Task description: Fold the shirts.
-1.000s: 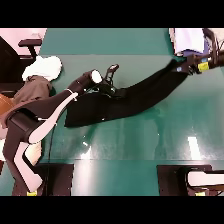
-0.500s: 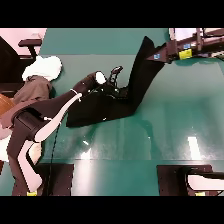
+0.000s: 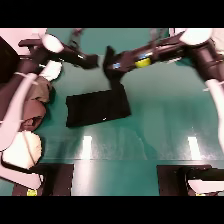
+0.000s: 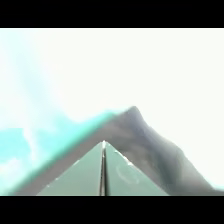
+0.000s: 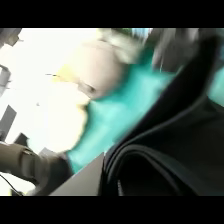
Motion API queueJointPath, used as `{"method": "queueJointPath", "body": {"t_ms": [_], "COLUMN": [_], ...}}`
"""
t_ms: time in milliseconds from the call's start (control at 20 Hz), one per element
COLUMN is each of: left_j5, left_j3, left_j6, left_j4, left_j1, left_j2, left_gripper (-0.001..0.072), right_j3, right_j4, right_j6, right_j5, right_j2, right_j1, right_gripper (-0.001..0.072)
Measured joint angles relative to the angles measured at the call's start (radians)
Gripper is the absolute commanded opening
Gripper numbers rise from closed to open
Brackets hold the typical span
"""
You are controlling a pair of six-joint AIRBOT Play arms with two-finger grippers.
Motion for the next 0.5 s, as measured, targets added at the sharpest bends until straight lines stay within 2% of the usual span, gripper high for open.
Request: {"method": "queueJointPath", "body": {"t_ms": [50,100,200,300,500], "left_j5": [-0.008,-0.019,-0.037,-0.053,-0.095], "left_j3": [0.002,0.002,0.002,0.003,0.002], "left_j6": [0.001,0.001,0.004,0.005,0.008], "left_j4": [0.027,0.048,0.084,0.108,0.125], "left_j1": [0.048,0.089,0.166,0.234,0.301], "left_j2": [0.051,0.095,0.177,0.241,0.304], "left_gripper": [0.002,0.002,0.002,0.002,0.002], "right_j3": [0.0,0.0,0.01,0.039,0.053], "right_j4": [0.031,0.063,0.103,0.1,-0.061], "right_j6": [-0.027,-0.06,-0.108,-0.132,-0.095], "right_j5": [-0.056,-0.115,-0.19,-0.195,-0.104], "right_j2": [-0.033,-0.068,-0.136,-0.188,-0.205], "right_j1": [0.054,0.109,0.196,0.237,0.202], "right_gripper": [0.0395,0.0413,0.0408,0.0403,0.0404]}}
